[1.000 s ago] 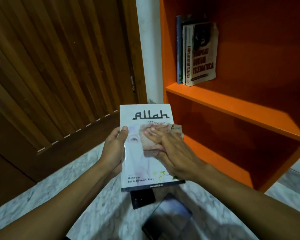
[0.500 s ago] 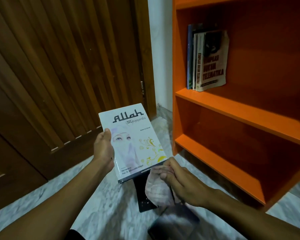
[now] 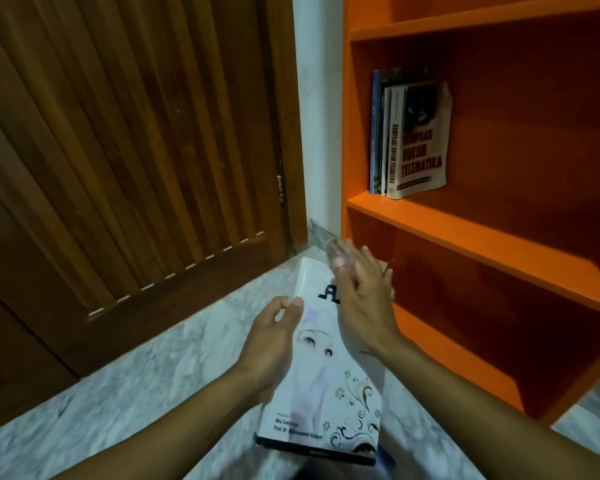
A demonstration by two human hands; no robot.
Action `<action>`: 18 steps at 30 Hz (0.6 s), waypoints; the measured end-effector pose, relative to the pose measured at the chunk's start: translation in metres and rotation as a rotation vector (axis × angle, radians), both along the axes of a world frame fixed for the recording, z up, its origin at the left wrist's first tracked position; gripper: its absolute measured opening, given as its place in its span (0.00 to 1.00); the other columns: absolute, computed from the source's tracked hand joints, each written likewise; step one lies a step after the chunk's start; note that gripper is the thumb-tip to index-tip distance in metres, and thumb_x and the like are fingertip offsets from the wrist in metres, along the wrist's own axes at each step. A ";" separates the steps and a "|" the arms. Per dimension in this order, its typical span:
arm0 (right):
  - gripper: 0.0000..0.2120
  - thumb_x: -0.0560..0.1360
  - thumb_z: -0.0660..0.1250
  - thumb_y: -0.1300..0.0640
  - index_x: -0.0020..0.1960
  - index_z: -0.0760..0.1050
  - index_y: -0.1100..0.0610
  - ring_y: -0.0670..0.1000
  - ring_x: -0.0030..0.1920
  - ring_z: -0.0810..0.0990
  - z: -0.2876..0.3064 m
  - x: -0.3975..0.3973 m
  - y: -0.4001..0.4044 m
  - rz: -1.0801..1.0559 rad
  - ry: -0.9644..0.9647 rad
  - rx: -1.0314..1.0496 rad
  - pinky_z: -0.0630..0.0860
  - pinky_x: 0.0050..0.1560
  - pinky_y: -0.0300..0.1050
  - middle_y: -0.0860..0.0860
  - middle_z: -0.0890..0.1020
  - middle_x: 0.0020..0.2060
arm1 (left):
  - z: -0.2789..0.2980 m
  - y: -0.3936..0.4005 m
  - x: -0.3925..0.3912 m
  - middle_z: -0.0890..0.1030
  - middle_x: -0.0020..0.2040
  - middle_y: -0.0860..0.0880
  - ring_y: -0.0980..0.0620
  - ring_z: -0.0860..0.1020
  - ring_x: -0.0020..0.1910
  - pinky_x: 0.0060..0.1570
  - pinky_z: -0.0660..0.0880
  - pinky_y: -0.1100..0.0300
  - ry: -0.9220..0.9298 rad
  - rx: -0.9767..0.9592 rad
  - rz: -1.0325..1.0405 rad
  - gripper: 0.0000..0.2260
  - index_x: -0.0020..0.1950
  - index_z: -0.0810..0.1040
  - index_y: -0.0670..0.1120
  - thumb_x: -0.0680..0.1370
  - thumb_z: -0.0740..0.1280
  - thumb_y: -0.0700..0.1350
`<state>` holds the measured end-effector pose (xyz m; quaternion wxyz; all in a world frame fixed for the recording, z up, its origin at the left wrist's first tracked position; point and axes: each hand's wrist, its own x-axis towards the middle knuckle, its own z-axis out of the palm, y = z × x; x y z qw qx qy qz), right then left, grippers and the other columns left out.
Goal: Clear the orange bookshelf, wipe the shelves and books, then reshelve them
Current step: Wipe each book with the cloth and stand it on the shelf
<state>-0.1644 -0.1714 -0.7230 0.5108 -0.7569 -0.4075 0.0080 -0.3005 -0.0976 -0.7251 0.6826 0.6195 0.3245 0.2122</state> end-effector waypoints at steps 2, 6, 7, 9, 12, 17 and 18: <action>0.26 0.81 0.40 0.37 0.78 0.56 0.37 0.46 0.80 0.43 -0.011 -0.003 0.001 -0.032 -0.284 -0.150 0.37 0.78 0.59 0.40 0.52 0.79 | -0.001 -0.008 0.007 0.86 0.52 0.50 0.49 0.85 0.50 0.55 0.81 0.49 -0.006 0.030 -0.012 0.13 0.58 0.78 0.49 0.83 0.59 0.55; 0.25 0.84 0.43 0.46 0.81 0.48 0.43 0.49 0.80 0.38 -0.031 -0.011 -0.002 0.064 -0.506 -0.230 0.42 0.79 0.58 0.46 0.44 0.81 | -0.002 -0.005 0.015 0.85 0.53 0.52 0.51 0.83 0.53 0.53 0.78 0.53 -0.036 0.019 0.101 0.12 0.56 0.81 0.52 0.83 0.60 0.54; 0.25 0.84 0.44 0.47 0.81 0.47 0.44 0.50 0.80 0.38 -0.035 -0.013 -0.002 0.073 -0.532 -0.244 0.44 0.78 0.58 0.47 0.44 0.81 | 0.000 -0.002 0.016 0.86 0.52 0.50 0.50 0.84 0.51 0.50 0.80 0.53 -0.051 -0.014 0.128 0.11 0.56 0.81 0.51 0.84 0.60 0.52; 0.26 0.84 0.46 0.49 0.81 0.47 0.44 0.49 0.80 0.38 -0.044 -0.019 -0.001 0.075 -0.520 -0.256 0.45 0.78 0.56 0.46 0.44 0.81 | 0.005 0.003 0.016 0.86 0.48 0.45 0.45 0.85 0.46 0.47 0.82 0.49 -0.068 -0.076 0.179 0.10 0.55 0.79 0.48 0.84 0.60 0.50; 0.26 0.84 0.46 0.49 0.81 0.46 0.45 0.48 0.80 0.38 -0.054 -0.028 -0.002 0.105 -0.492 -0.270 0.45 0.79 0.55 0.46 0.43 0.81 | 0.009 0.011 0.014 0.86 0.47 0.43 0.41 0.85 0.46 0.50 0.82 0.45 -0.077 -0.114 0.261 0.11 0.55 0.77 0.44 0.83 0.62 0.51; 0.26 0.84 0.48 0.48 0.81 0.50 0.46 0.50 0.80 0.41 -0.069 -0.049 -0.012 0.298 -0.565 -0.285 0.45 0.78 0.56 0.48 0.48 0.81 | 0.013 0.031 0.008 0.85 0.52 0.41 0.40 0.84 0.52 0.55 0.80 0.39 -0.125 -0.184 0.407 0.11 0.56 0.74 0.43 0.83 0.62 0.51; 0.26 0.84 0.50 0.47 0.81 0.51 0.46 0.50 0.80 0.42 -0.072 -0.053 -0.015 0.350 -0.594 -0.275 0.46 0.78 0.57 0.48 0.50 0.81 | 0.014 0.036 0.006 0.85 0.53 0.41 0.40 0.84 0.52 0.56 0.79 0.39 -0.132 -0.186 0.433 0.11 0.57 0.74 0.43 0.83 0.62 0.51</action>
